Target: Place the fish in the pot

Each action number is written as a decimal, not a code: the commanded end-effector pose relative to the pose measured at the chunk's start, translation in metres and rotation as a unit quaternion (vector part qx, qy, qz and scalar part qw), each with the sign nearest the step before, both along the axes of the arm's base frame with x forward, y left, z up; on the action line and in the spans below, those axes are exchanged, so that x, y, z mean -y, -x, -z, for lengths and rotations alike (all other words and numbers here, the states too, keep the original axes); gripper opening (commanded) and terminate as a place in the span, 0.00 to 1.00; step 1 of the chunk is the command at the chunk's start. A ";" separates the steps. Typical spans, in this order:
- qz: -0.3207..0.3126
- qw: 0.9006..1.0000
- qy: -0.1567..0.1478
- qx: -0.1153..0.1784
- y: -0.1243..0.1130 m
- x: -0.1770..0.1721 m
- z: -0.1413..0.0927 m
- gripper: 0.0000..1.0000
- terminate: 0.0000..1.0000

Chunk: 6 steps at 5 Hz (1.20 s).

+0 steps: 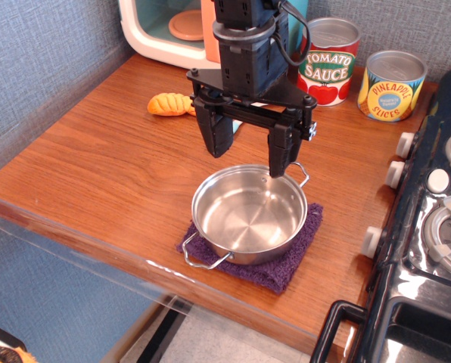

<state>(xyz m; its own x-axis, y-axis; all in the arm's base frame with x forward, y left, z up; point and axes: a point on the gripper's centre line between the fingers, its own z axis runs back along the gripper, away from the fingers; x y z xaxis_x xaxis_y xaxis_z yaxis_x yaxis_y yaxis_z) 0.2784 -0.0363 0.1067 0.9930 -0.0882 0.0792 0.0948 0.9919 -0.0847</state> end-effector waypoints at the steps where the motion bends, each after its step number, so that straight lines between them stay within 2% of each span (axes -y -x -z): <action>1: 0.000 1.000 0.000 0.000 0.000 0.000 0.000 1.00 0.00; 2: -0.001 1.000 0.011 0.012 -0.015 -0.020 -0.007 1.00 0.00; 3: -0.003 1.000 0.008 0.028 -0.039 -0.043 -0.016 1.00 0.00; 4: 0.000 0.999 -0.021 0.043 -0.069 -0.074 -0.020 1.00 0.00; 5: 0.023 0.998 -0.047 0.046 -0.099 -0.106 -0.011 1.00 0.00; 6: 0.060 0.996 -0.045 0.055 -0.114 -0.129 -0.002 1.00 0.00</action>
<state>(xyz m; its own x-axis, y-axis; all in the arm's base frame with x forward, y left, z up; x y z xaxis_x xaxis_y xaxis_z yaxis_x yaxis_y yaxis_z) 0.3882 0.0904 0.0855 0.9659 -0.2256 0.1269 0.2292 0.9733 -0.0150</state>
